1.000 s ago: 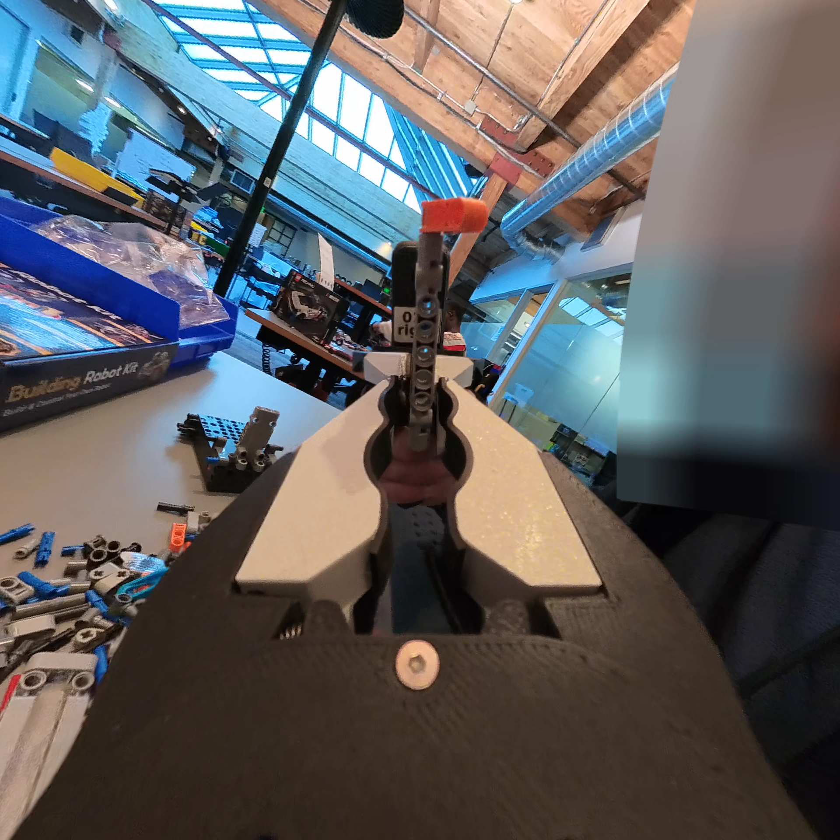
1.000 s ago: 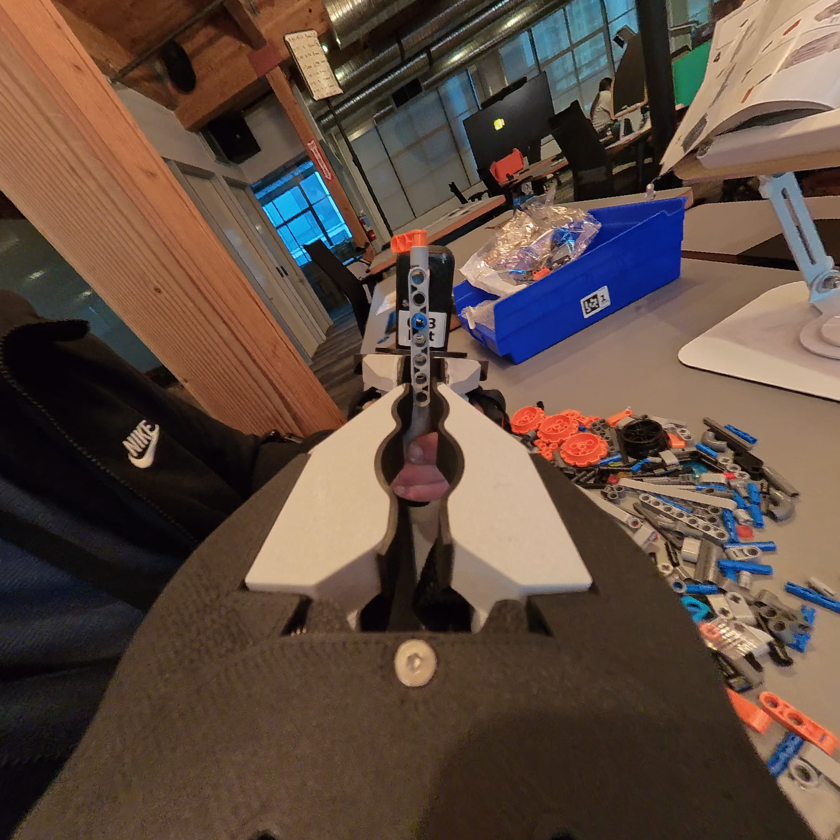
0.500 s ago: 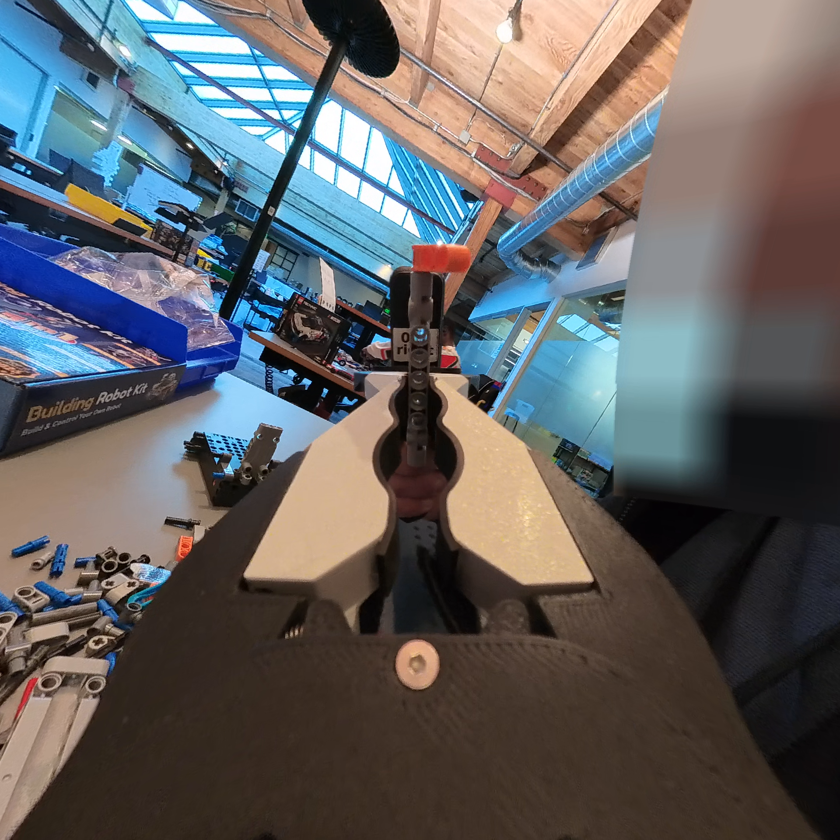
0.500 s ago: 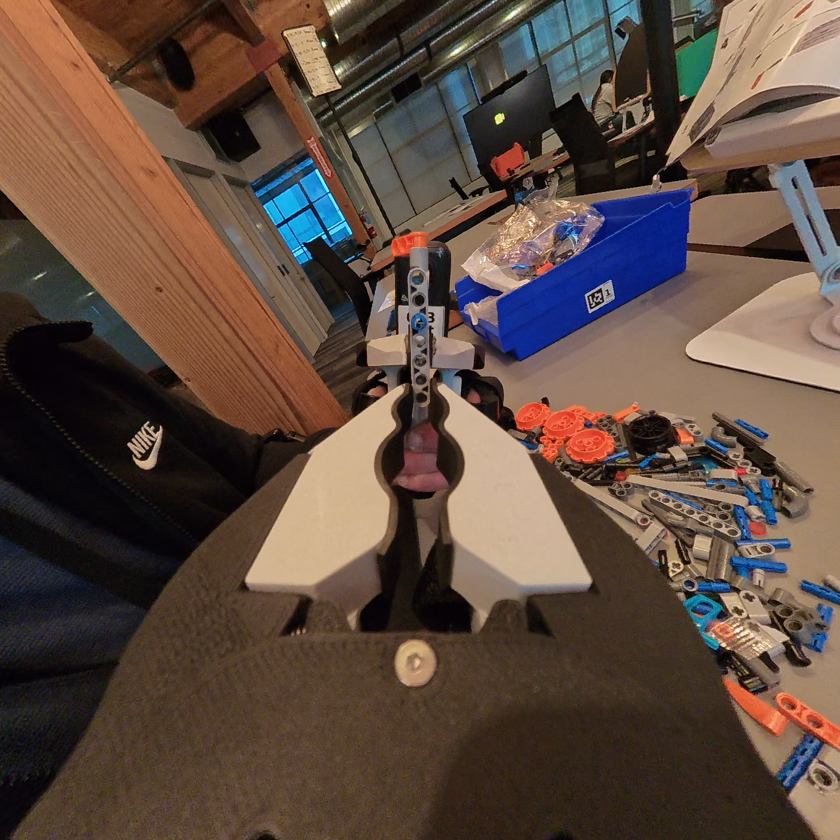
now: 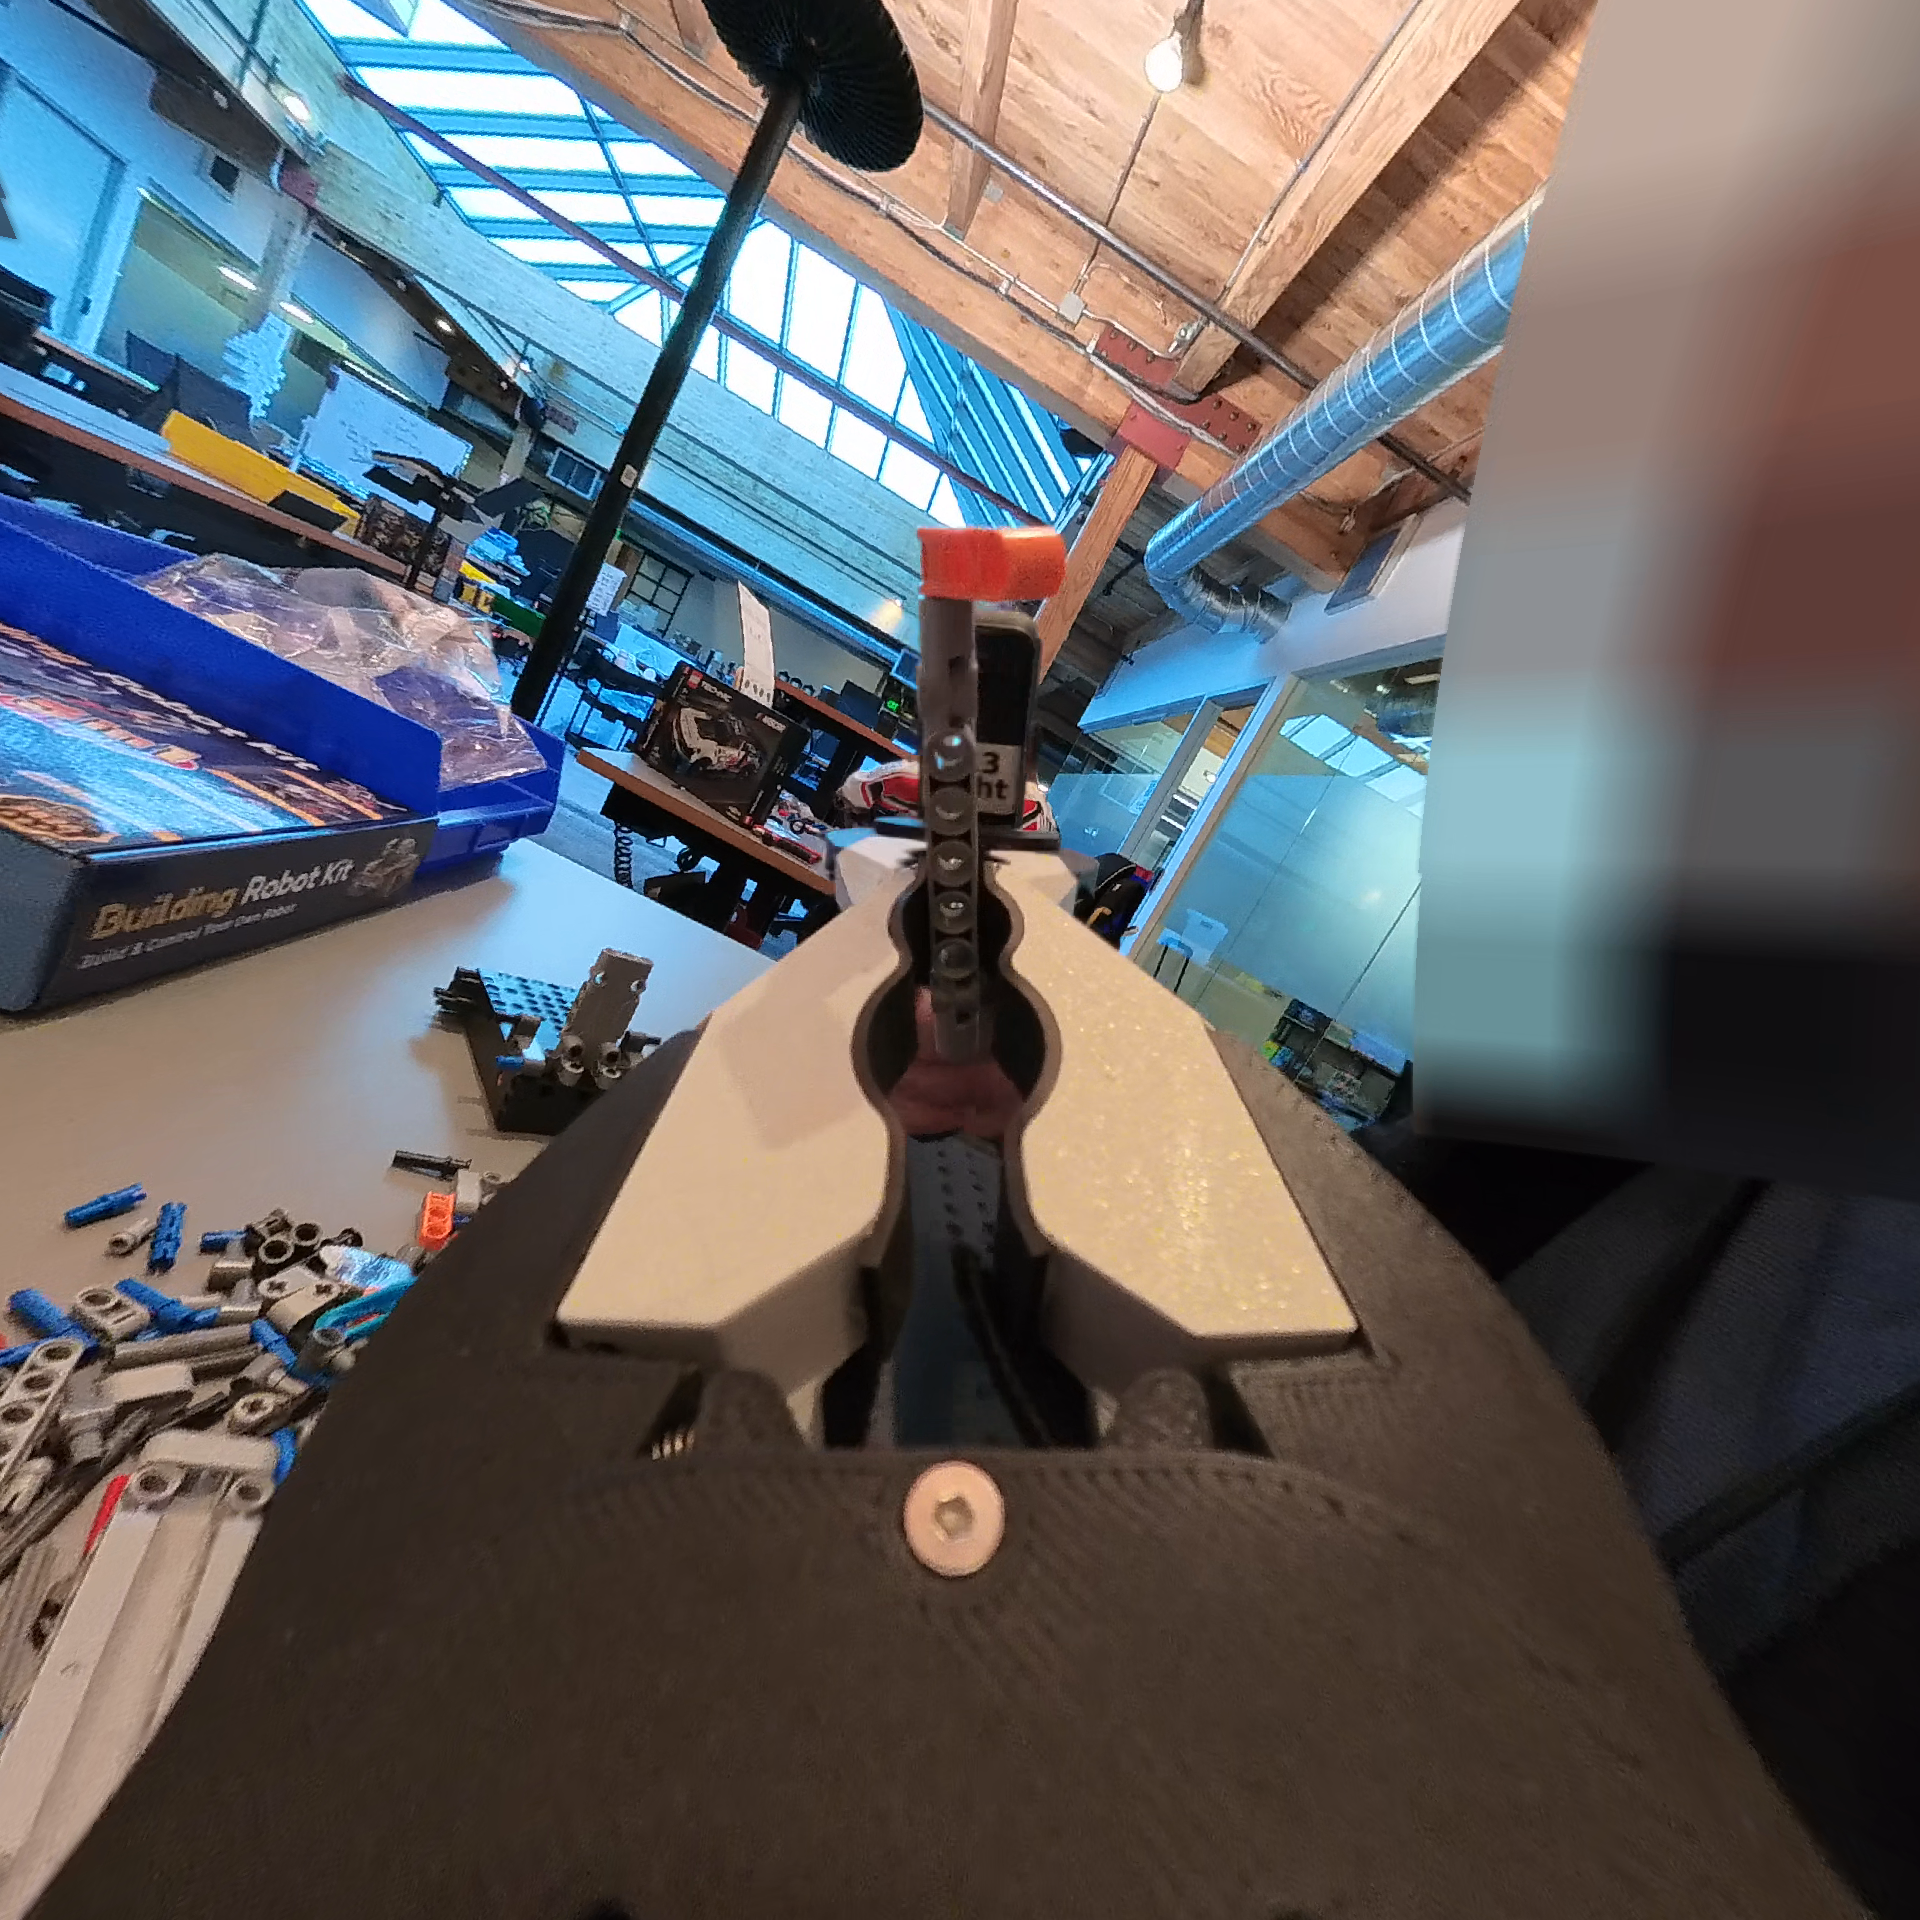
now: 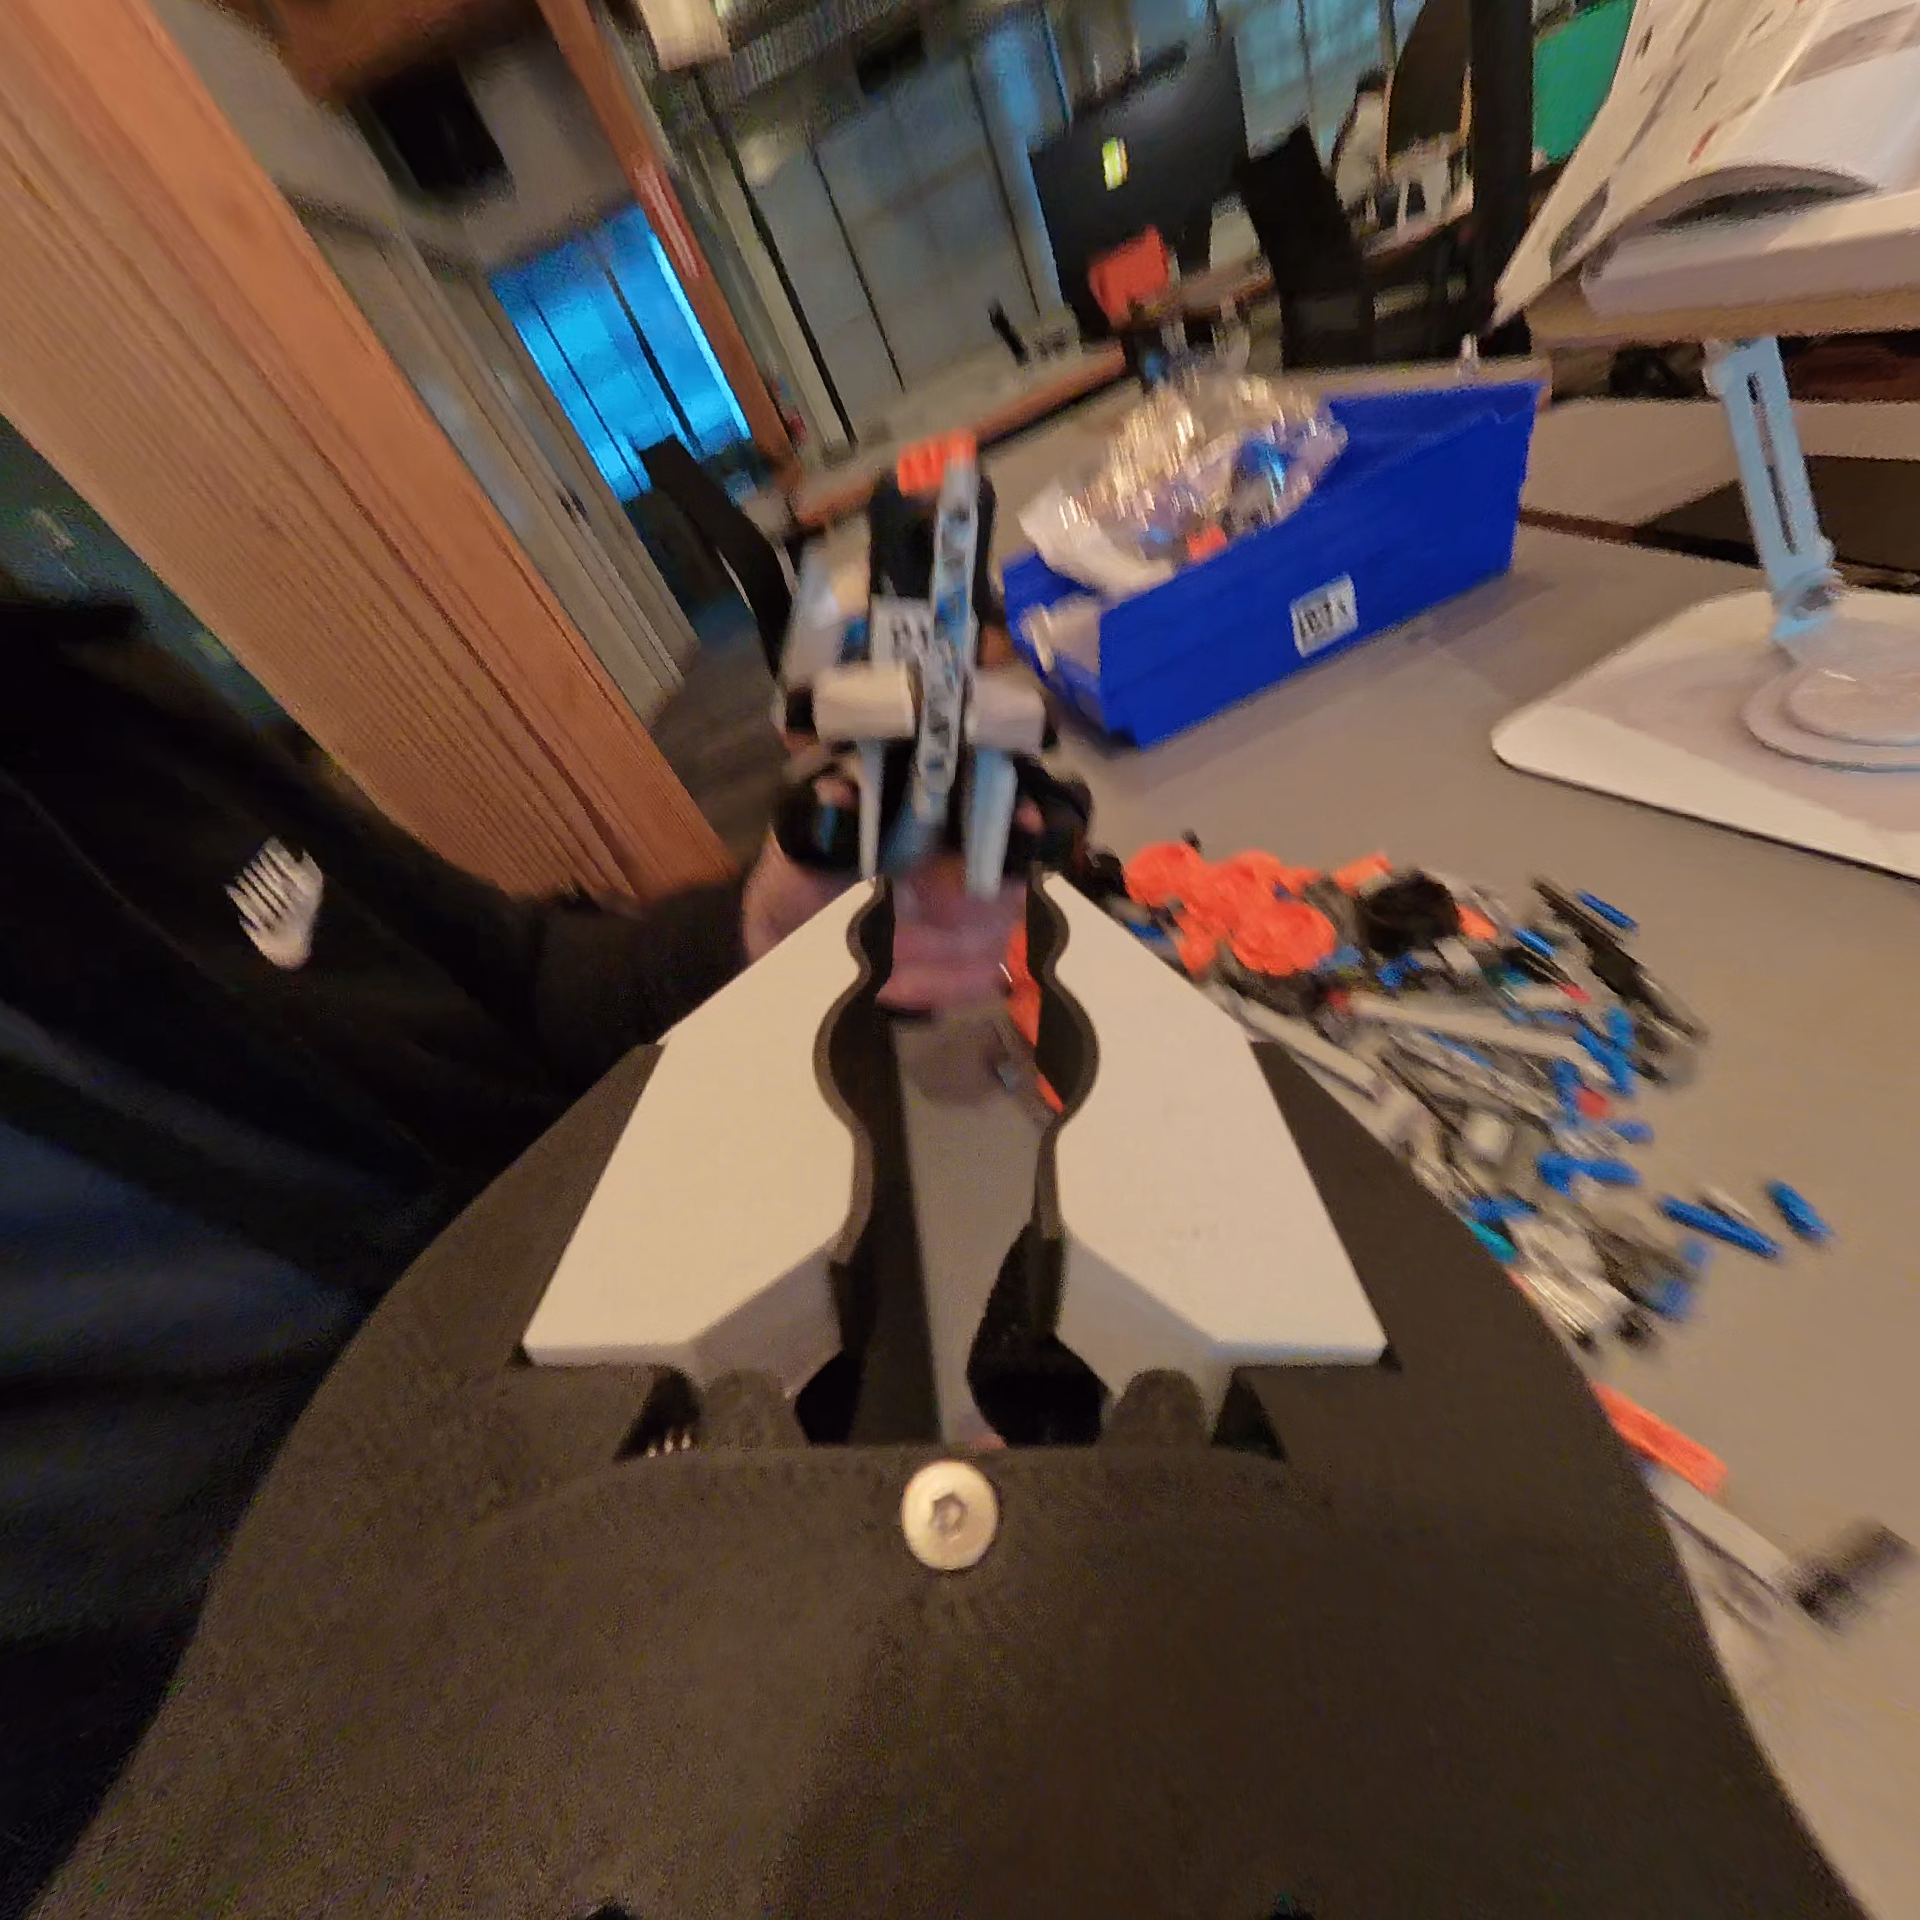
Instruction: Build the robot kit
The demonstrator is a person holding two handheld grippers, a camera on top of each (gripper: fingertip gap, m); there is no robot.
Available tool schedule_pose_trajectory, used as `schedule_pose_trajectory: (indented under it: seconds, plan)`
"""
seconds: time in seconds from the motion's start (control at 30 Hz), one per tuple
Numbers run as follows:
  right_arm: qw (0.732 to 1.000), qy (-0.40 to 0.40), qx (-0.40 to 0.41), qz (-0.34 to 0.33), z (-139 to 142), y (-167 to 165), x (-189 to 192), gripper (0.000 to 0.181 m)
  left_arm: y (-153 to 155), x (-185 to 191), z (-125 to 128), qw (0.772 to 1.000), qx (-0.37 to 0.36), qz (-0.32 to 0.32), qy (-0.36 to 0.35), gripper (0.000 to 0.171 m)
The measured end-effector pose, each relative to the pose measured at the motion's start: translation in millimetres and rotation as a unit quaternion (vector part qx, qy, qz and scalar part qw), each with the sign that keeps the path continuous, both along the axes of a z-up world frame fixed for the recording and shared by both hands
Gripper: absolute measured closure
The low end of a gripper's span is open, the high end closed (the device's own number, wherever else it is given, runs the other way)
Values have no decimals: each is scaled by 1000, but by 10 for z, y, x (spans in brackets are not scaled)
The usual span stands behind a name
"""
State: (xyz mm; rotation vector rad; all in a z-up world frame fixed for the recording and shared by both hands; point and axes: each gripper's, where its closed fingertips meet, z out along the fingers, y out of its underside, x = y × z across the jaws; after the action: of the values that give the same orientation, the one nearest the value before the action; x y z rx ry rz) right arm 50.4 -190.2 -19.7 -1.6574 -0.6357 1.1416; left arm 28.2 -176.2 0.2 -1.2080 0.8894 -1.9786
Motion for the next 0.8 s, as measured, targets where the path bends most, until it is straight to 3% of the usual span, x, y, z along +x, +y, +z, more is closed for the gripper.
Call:
schedule_pose_trajectory:
  seconds: [0.13, 0.3, 0.6, 0.67, 0.8]
  plan:
    - [975, -218, 31, -9, -635, -122, 295, 161, 59, -75, -126, 999, 2, 18, 29, 167]
    - [936, -342, 1, 85, -1331, -373, 274, 163, 77, -40, -239, 999, -13, 13, 50, 166]
    - [905, -403, -13, 135, -1741, -422, 270, 166, 75, 24, -337, 997, -35, -3, 63, 167]
    - [907, -396, -13, 140, -1752, -427, 246, 177, 73, 35, -351, 997, -37, -6, 64, 167]
    - [919, -371, -21, 130, -1730, -414, 208, 178, 72, 51, -378, 997, -45, -11, 67, 167]
